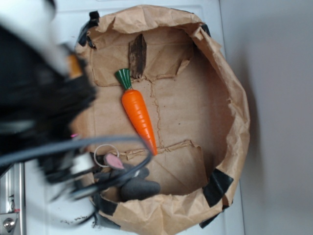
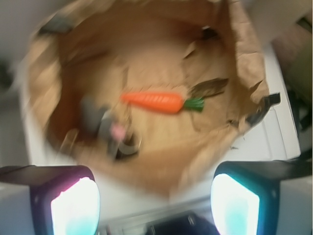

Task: Grab the wood chip.

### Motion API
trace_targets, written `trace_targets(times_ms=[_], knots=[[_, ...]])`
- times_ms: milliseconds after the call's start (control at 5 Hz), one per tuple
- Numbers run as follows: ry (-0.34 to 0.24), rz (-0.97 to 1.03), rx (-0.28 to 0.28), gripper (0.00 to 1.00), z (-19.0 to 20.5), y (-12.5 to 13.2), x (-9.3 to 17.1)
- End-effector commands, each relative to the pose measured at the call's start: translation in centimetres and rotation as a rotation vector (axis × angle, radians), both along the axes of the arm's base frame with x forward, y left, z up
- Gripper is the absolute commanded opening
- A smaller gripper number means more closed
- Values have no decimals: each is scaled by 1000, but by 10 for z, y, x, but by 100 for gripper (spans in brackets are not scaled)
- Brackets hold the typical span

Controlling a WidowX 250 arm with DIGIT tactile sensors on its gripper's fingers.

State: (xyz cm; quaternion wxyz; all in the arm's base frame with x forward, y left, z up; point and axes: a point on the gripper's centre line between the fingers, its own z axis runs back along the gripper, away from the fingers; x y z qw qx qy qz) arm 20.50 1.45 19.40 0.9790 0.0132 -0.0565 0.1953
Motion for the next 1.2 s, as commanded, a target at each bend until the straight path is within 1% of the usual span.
trace_targets(times_ms=[0,400,600,800,1000], knots=[[-35,245,-38,100,-6,28,36],[-35,245,-38,100,-6,28,36],[-2,384,-50,100,-41,30,41],[41,449,-101,100,-87,33,62],[1,523,-55,100,-133,39,80]])
